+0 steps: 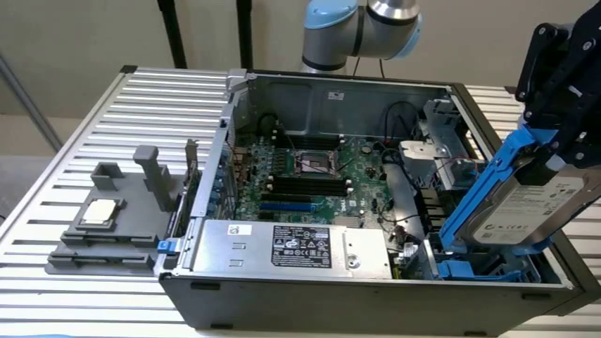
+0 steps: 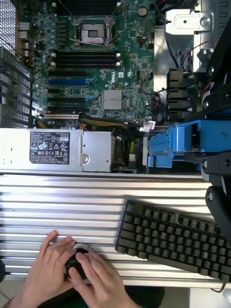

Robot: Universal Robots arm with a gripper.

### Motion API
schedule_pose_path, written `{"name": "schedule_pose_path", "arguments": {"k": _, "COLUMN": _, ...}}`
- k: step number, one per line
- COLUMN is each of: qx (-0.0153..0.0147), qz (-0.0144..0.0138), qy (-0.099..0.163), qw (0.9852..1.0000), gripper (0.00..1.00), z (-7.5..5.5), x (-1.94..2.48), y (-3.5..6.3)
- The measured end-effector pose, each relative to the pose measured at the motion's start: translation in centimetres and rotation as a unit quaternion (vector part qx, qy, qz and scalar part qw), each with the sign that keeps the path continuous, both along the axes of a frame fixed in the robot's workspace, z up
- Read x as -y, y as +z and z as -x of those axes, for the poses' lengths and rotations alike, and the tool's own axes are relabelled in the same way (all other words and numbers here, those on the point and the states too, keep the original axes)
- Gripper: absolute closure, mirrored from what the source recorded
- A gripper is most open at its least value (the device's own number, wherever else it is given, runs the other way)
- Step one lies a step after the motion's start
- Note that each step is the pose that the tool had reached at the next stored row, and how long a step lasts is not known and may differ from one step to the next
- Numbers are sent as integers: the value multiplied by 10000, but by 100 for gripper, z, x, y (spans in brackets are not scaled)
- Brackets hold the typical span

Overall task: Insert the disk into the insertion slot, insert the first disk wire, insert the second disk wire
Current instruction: 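Insert the disk into the insertion slot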

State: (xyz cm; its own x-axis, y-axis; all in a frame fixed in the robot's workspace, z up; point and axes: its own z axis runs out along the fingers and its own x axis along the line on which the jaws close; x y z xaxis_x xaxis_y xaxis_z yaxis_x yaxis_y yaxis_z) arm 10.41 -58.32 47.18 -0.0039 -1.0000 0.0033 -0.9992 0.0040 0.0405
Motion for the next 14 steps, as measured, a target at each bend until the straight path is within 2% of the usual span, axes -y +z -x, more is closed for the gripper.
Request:
{"name": "schedule_pose_path", "arguments": {"k": 6, "qx": 0, "qz": -8, "qy": 17, "qw": 10000, "gripper": 67, "z": -13, "x": 10, "y": -100}}
{"name": "schedule_pose_path", "arguments": {"k": 14, "qx": 0, "qz": -43, "qy": 25, "qw": 10000, "gripper": 67, "z": -29, "x": 10, "y": -168}}
